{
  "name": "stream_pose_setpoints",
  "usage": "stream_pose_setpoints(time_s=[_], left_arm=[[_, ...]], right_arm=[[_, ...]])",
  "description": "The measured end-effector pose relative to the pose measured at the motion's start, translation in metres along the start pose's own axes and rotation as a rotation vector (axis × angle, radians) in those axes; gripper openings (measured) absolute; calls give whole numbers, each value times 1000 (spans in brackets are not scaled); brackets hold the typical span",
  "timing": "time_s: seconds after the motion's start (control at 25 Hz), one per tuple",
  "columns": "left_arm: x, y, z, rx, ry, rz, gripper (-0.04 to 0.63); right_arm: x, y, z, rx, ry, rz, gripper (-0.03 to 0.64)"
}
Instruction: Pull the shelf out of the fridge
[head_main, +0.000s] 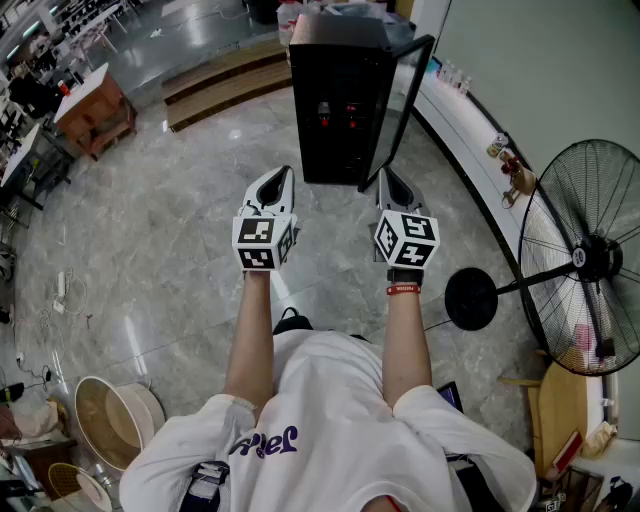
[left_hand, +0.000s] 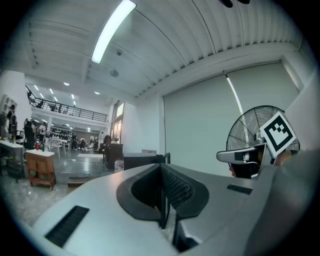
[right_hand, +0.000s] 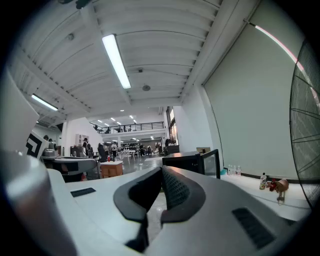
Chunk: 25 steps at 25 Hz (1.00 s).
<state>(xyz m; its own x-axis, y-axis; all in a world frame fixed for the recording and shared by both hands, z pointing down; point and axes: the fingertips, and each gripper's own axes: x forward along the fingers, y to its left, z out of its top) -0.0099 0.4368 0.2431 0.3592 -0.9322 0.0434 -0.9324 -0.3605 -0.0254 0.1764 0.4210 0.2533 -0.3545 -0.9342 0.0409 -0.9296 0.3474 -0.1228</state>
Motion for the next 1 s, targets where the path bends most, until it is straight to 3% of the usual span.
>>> stream_pose_setpoints(time_s=[0.56, 1.0], left_arm=[[23, 10, -27, -39, 31, -19, 17], [132, 84, -13, -35, 8, -75, 17]], right_arm=[[31, -4, -19, 105, -5, 19, 15], [160, -8, 0, 133, -30, 10, 17]])
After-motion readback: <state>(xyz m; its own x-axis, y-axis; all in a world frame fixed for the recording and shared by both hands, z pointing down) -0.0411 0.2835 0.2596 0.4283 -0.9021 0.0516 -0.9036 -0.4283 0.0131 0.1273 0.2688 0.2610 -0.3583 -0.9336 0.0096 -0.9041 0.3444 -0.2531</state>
